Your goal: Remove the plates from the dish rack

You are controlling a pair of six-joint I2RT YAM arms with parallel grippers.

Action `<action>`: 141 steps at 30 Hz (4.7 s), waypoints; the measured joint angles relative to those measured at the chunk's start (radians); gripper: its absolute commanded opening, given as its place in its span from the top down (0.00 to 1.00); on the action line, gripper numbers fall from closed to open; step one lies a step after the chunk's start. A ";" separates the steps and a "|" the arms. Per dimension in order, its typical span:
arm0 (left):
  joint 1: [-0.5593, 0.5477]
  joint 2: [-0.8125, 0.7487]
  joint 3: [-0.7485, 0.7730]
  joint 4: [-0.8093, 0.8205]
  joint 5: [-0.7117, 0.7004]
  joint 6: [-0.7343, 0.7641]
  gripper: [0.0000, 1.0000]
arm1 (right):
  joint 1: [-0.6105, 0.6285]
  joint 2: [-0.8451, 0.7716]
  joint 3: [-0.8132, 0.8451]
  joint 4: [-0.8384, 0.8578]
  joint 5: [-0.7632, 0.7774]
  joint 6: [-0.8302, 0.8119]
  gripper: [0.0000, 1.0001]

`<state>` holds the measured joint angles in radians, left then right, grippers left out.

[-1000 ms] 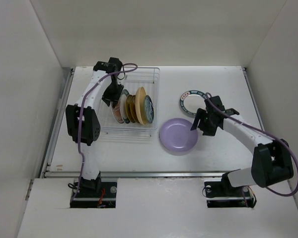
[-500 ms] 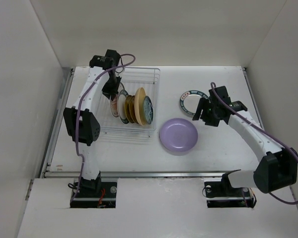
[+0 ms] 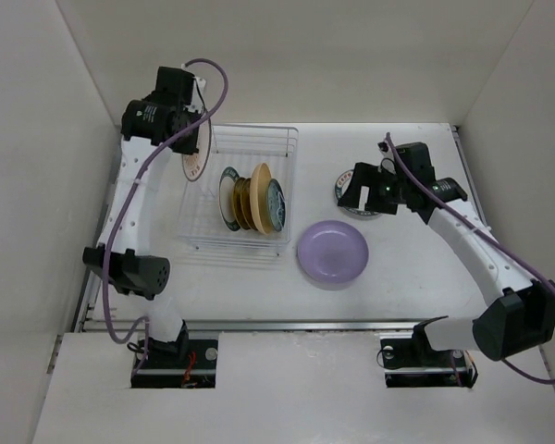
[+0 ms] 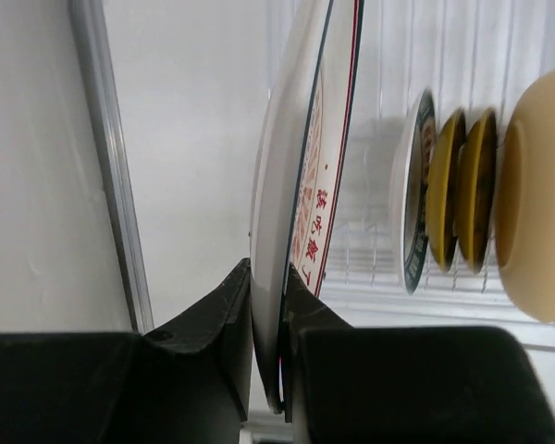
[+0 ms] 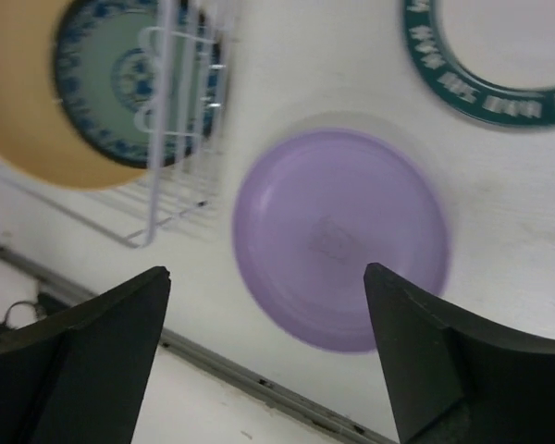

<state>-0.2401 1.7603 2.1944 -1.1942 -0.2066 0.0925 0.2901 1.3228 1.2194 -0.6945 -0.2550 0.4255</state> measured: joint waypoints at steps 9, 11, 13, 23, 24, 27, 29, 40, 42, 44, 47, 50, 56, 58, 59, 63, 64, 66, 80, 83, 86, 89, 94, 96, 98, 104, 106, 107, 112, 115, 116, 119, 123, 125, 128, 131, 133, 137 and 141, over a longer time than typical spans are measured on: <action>0.011 -0.108 0.082 0.107 0.367 -0.060 1.00 | 0.084 0.146 0.116 0.365 -0.307 0.046 0.05; 0.011 -0.097 0.071 0.118 0.521 -0.093 1.00 | 0.084 0.183 0.127 0.449 -0.352 0.076 0.05; 0.010 -0.076 0.031 0.135 0.676 -0.116 1.00 | 0.084 0.215 0.133 0.511 -0.383 0.101 0.05; 0.004 0.087 -0.105 0.164 1.053 -0.175 1.00 | 0.085 0.314 0.130 0.745 -0.470 0.250 0.48; 0.004 0.087 -0.106 0.165 1.065 -0.177 1.00 | 0.085 0.318 0.125 0.768 -0.471 0.261 0.81; 0.017 0.079 -0.105 0.165 1.073 -0.166 1.00 | 0.065 0.331 0.116 0.812 -0.509 0.317 1.00; 0.029 0.079 -0.107 0.164 1.093 -0.164 0.95 | 0.063 0.331 0.116 0.850 -0.532 0.332 1.00; -0.007 0.072 -0.058 0.120 0.712 -0.113 0.00 | 0.041 0.280 0.106 0.692 -0.367 0.351 1.00; -0.007 0.061 -0.052 0.119 0.575 -0.105 0.00 | -0.008 0.243 0.101 0.621 -0.286 0.353 1.00; -0.007 0.047 -0.052 0.118 0.437 -0.094 0.00 | -0.064 0.204 0.084 0.573 -0.203 0.354 1.00; -0.005 0.023 -0.055 0.113 0.292 -0.069 0.00 | -0.152 0.154 0.036 0.510 -0.082 0.357 1.00; -0.004 -0.008 -0.095 0.106 0.196 -0.045 0.00 | -0.216 0.149 -0.015 0.465 0.021 0.358 1.00; -0.004 0.008 -0.164 0.058 0.114 -0.010 0.00 | -0.255 0.265 -0.038 0.390 0.121 0.353 1.00; -0.004 0.028 -0.173 0.044 0.099 -0.003 0.00 | -0.258 0.314 -0.037 0.376 0.134 0.347 1.00; -0.004 0.038 -0.180 0.040 0.096 0.000 0.00 | -0.260 0.336 -0.037 0.369 0.140 0.343 1.00; -0.004 0.068 -0.216 0.029 0.097 0.006 0.00 | -0.263 0.385 -0.037 0.346 0.153 0.338 0.96; -0.004 0.072 -0.224 0.026 0.101 0.007 0.00 | -0.264 0.388 -0.037 0.347 0.154 0.338 0.91; -0.004 0.079 -0.230 0.019 0.114 0.008 0.00 | -0.264 0.393 -0.036 0.347 0.154 0.338 0.72; -0.016 0.082 -0.231 0.016 0.147 0.017 0.00 | -0.264 0.469 -0.034 0.267 0.227 0.278 0.38; -0.020 0.083 -0.231 0.014 0.148 0.019 0.00 | -0.264 0.488 -0.026 0.262 0.235 0.270 0.38; -0.025 0.083 -0.231 0.014 0.149 0.026 0.03 | -0.264 0.508 -0.014 0.253 0.238 0.263 0.38; -0.028 0.083 -0.231 0.014 0.150 0.032 0.06 | -0.264 0.525 0.008 0.249 0.238 0.252 0.40; -0.029 0.099 -0.231 0.014 0.149 0.037 0.29 | -0.264 0.592 0.073 0.254 0.231 0.241 0.46; -0.029 0.118 -0.231 0.011 0.148 0.040 0.40 | -0.264 0.603 0.077 0.257 0.227 0.240 0.47; -0.029 0.138 -0.231 0.010 0.160 0.038 0.52 | -0.264 0.603 0.079 0.256 0.225 0.237 0.49; -0.040 0.185 -0.231 0.008 0.205 0.036 0.74 | -0.264 0.603 0.087 0.254 0.222 0.225 0.49; -0.040 0.190 -0.231 0.008 0.212 0.035 0.87 | -0.264 0.603 0.093 0.255 0.222 0.222 0.44; -0.041 0.191 -0.231 0.008 0.219 0.032 0.93 | -0.264 0.603 0.094 0.256 0.222 0.219 0.41; -0.039 0.191 -0.222 0.003 0.177 -0.014 1.00 | -0.264 0.592 0.090 0.252 0.222 0.204 0.33; -0.039 0.192 -0.196 -0.023 0.163 -0.010 1.00 | -0.264 0.542 0.077 0.248 0.222 0.192 0.33; -0.039 0.192 -0.182 -0.035 0.161 -0.007 1.00 | -0.264 0.518 0.073 0.244 0.222 0.187 0.33; -0.039 0.192 -0.112 -0.077 0.156 -0.003 1.00 | -0.264 0.445 0.073 0.229 0.229 0.173 0.31; -0.040 0.176 -0.032 -0.085 0.152 0.005 1.00 | -0.264 0.355 0.074 0.207 0.244 0.153 0.22; -0.040 0.152 -0.011 -0.079 0.142 0.013 1.00 | -0.264 0.318 0.076 0.194 0.248 0.142 0.18; -0.040 0.106 0.013 -0.069 0.120 0.021 1.00 | -0.264 0.269 0.079 0.179 0.233 0.111 0.15; -0.041 0.040 0.015 -0.031 0.113 0.024 1.00 | -0.259 0.222 0.080 0.186 0.155 0.068 0.12; -0.043 -0.006 0.014 0.000 0.111 0.024 1.00 | -0.245 0.196 0.080 0.208 0.070 0.041 0.12; -0.046 -0.092 0.010 0.064 0.109 0.020 1.00 | -0.171 0.173 0.080 0.308 -0.126 0.011 0.11; -0.046 -0.143 0.006 0.121 0.122 -0.006 1.00 | -0.076 0.184 0.083 0.444 -0.315 0.037 0.11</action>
<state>-0.2863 1.6176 2.2005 -1.0737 -0.0845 0.0868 0.2146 1.5070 1.3022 -0.2504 -0.5705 0.4625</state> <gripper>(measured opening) 0.049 0.893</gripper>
